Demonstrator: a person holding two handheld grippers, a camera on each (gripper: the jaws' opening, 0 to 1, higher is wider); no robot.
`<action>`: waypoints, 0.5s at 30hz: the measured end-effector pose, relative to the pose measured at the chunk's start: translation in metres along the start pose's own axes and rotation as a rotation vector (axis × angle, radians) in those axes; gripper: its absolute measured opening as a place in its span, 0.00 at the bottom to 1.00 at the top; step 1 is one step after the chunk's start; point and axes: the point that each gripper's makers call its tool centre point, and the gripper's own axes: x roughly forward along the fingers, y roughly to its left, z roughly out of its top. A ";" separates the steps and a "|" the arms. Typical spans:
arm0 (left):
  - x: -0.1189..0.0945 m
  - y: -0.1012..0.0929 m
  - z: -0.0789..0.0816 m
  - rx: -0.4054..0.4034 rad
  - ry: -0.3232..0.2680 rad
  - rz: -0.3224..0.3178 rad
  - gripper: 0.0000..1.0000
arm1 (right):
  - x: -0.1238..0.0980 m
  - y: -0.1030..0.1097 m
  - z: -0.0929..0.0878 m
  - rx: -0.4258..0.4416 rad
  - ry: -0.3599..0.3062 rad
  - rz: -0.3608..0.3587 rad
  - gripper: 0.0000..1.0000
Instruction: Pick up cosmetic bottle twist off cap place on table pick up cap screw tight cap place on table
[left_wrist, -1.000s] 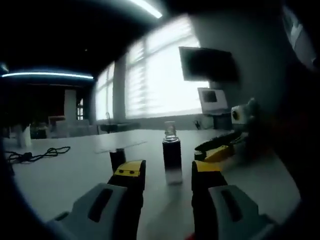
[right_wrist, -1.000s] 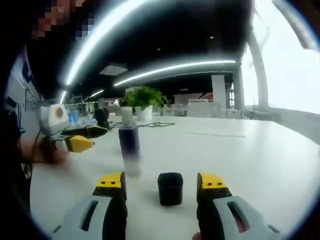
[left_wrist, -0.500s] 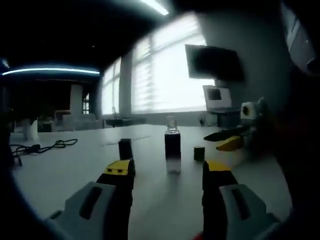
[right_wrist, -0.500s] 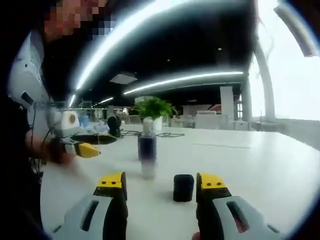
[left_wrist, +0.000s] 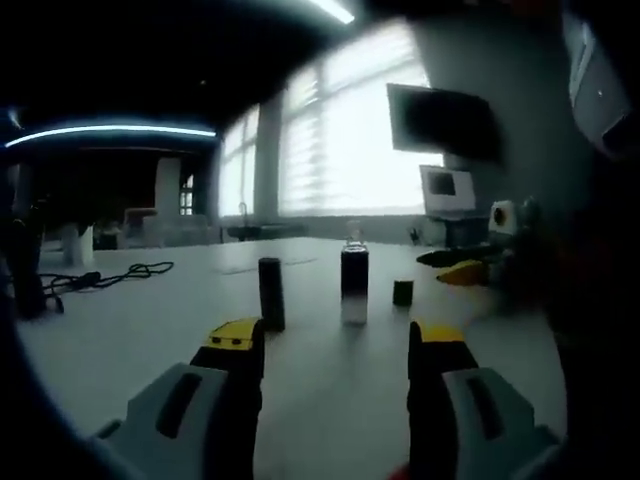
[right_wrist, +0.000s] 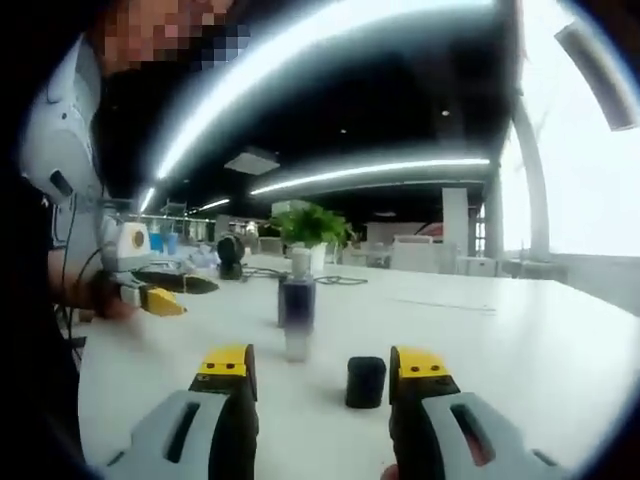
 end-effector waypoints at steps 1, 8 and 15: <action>0.001 0.000 0.000 -0.002 0.000 -0.004 0.48 | 0.000 0.000 0.000 -0.001 -0.001 0.000 0.46; 0.009 -0.004 0.015 -0.075 -0.023 -0.024 0.36 | -0.001 -0.004 0.003 0.010 -0.020 -0.013 0.46; 0.022 -0.010 0.014 -0.085 -0.016 -0.029 0.30 | 0.000 -0.004 0.003 0.008 -0.020 -0.013 0.46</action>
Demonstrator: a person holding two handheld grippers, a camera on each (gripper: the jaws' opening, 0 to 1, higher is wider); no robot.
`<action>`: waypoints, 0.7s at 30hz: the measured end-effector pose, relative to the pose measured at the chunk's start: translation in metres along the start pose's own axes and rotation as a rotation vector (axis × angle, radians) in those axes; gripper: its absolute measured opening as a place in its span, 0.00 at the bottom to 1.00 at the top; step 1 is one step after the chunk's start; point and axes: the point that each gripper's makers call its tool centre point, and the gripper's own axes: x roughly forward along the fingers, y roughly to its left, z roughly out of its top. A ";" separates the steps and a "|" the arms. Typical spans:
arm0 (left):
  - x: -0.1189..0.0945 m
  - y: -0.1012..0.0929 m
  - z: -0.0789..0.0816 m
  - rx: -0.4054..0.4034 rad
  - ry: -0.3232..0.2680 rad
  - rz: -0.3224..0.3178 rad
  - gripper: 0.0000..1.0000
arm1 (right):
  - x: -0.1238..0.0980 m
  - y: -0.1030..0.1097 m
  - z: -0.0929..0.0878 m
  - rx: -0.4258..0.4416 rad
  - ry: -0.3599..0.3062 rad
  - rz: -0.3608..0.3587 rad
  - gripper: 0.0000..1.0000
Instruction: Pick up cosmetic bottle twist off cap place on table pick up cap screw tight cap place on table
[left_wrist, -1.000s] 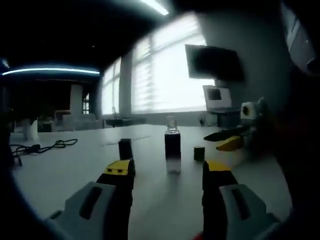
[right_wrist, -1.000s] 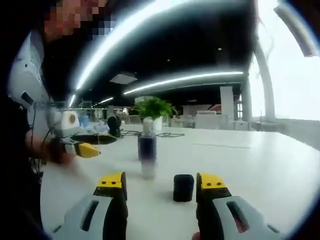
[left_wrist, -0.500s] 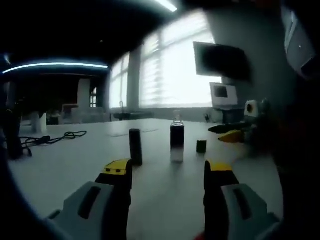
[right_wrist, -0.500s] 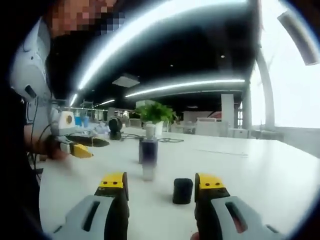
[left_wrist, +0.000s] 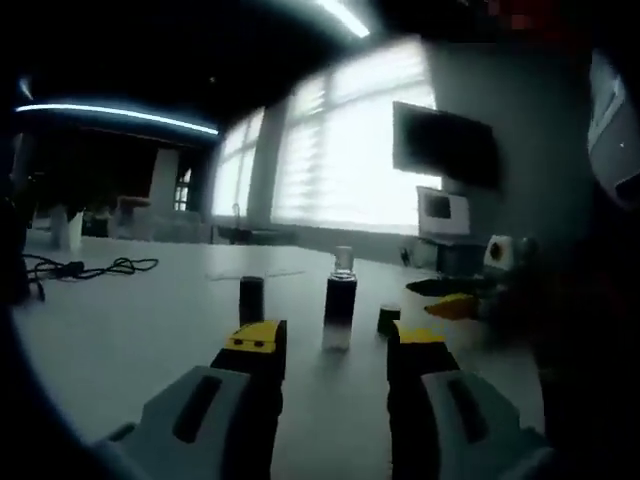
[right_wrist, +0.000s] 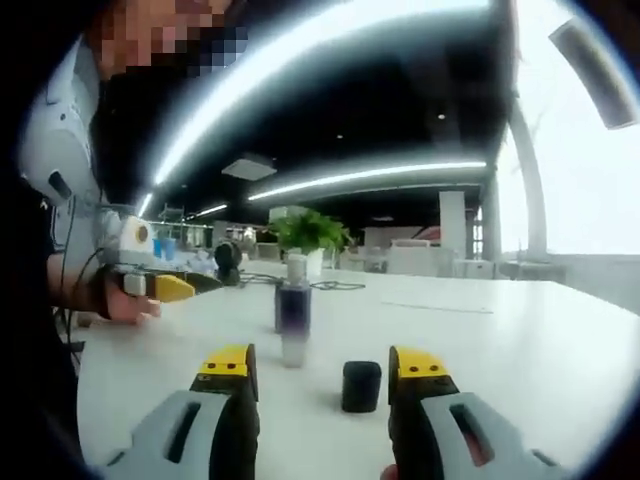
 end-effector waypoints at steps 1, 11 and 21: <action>0.002 0.001 -0.001 0.007 -0.001 0.005 0.29 | 0.000 0.000 0.001 0.002 -0.003 -0.001 0.46; 0.028 0.000 -0.008 0.062 0.036 -0.024 0.28 | 0.000 -0.002 0.000 -0.021 0.000 -0.022 0.45; 0.060 0.001 -0.009 -0.011 0.023 -0.054 0.30 | -0.002 -0.006 0.004 0.007 -0.022 -0.027 0.45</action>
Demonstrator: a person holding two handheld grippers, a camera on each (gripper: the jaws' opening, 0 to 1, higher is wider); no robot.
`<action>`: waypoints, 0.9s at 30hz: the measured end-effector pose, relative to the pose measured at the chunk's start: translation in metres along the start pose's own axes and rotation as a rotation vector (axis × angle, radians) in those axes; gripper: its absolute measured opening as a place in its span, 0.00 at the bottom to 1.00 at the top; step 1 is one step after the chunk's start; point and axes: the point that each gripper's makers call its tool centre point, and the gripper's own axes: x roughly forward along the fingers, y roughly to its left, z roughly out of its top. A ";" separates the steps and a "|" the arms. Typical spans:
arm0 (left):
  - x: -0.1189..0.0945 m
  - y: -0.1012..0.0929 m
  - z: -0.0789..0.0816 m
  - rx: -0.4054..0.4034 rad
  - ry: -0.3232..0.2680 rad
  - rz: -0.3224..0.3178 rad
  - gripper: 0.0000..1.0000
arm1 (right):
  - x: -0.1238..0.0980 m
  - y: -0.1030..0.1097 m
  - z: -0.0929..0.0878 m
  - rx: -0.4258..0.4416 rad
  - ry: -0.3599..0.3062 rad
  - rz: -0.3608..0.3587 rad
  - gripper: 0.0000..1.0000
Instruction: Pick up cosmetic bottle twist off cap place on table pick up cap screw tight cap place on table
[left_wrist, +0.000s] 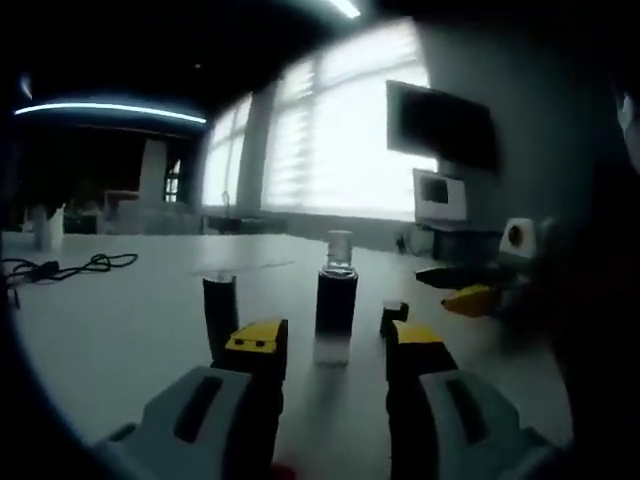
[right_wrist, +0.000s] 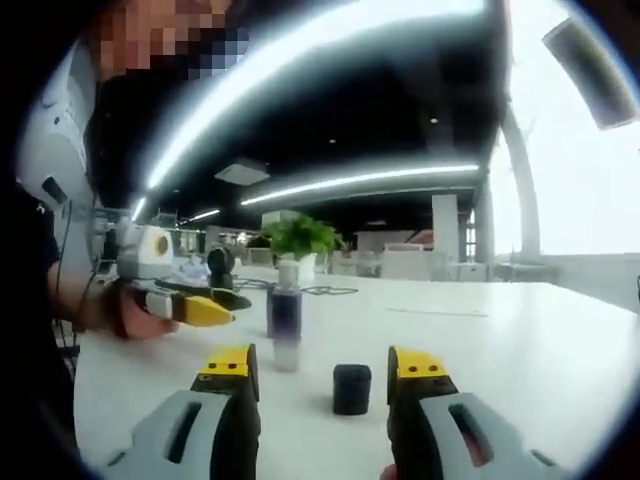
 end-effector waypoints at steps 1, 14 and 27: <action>0.001 -0.002 0.001 -0.003 -0.006 -0.006 0.31 | -0.001 0.002 0.003 0.005 -0.013 0.009 0.46; 0.027 -0.012 -0.003 0.024 0.018 -0.033 0.31 | -0.003 0.002 0.006 -0.005 -0.031 0.009 0.46; 0.052 -0.011 -0.002 0.023 0.019 -0.029 0.26 | -0.002 0.000 0.004 -0.020 -0.023 -0.001 0.45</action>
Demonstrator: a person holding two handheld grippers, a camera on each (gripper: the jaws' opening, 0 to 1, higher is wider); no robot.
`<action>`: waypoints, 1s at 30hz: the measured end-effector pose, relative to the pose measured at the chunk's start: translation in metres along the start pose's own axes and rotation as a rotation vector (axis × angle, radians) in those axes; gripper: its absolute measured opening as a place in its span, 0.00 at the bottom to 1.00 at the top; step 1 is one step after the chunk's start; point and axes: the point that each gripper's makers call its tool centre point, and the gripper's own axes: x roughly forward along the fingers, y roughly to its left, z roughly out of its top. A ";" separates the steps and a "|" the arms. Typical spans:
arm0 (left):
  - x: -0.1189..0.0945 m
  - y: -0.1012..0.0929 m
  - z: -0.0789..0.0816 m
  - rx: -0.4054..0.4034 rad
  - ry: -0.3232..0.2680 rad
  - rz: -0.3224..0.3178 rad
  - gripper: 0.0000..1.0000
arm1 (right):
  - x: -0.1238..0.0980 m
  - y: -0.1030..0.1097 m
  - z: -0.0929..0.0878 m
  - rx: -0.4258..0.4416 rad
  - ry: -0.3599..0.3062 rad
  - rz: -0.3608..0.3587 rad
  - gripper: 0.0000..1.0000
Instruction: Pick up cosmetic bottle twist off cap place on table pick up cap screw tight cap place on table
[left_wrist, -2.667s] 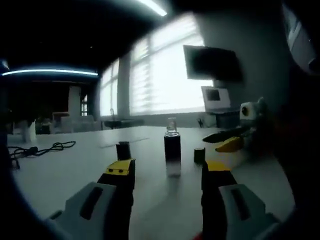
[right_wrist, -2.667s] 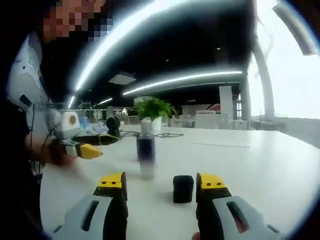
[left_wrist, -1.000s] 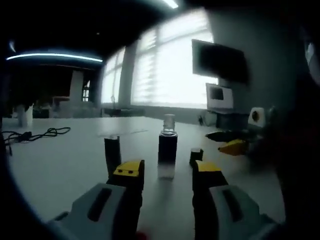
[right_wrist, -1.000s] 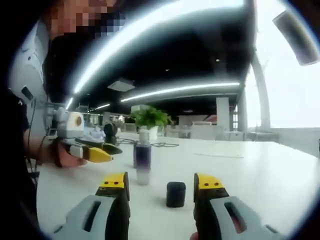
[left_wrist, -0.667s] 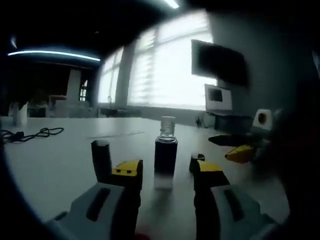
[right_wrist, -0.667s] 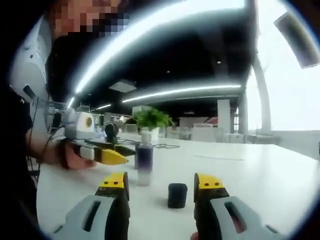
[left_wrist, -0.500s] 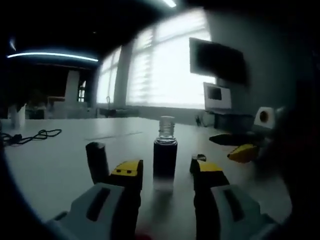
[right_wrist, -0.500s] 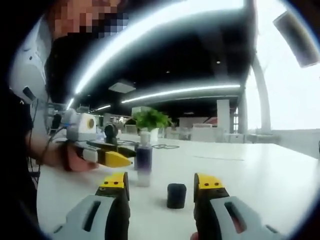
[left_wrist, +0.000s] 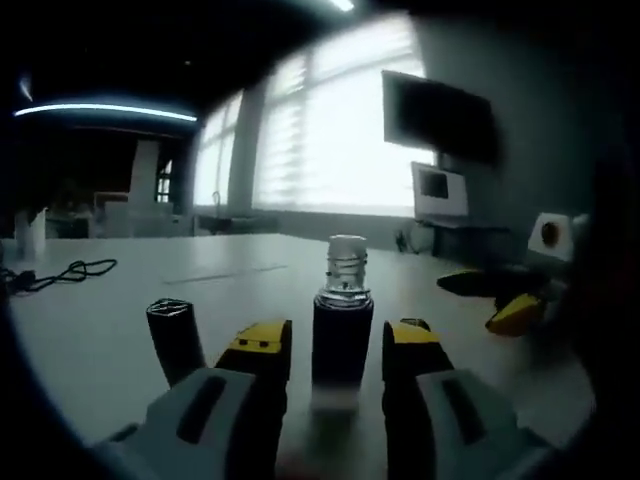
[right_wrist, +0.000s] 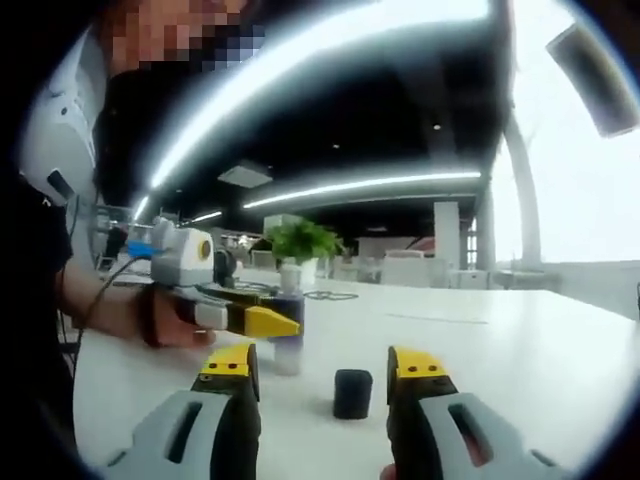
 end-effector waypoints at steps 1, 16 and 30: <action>0.001 0.000 0.000 0.002 -0.001 -0.001 0.26 | 0.000 0.000 -0.001 -0.004 0.003 -0.002 0.44; 0.012 0.006 -0.003 0.027 -0.012 0.033 0.14 | 0.001 -0.001 -0.002 -0.006 0.008 -0.006 0.44; 0.013 -0.002 -0.002 0.037 -0.032 -0.035 0.14 | 0.001 -0.003 -0.003 0.003 0.010 -0.013 0.43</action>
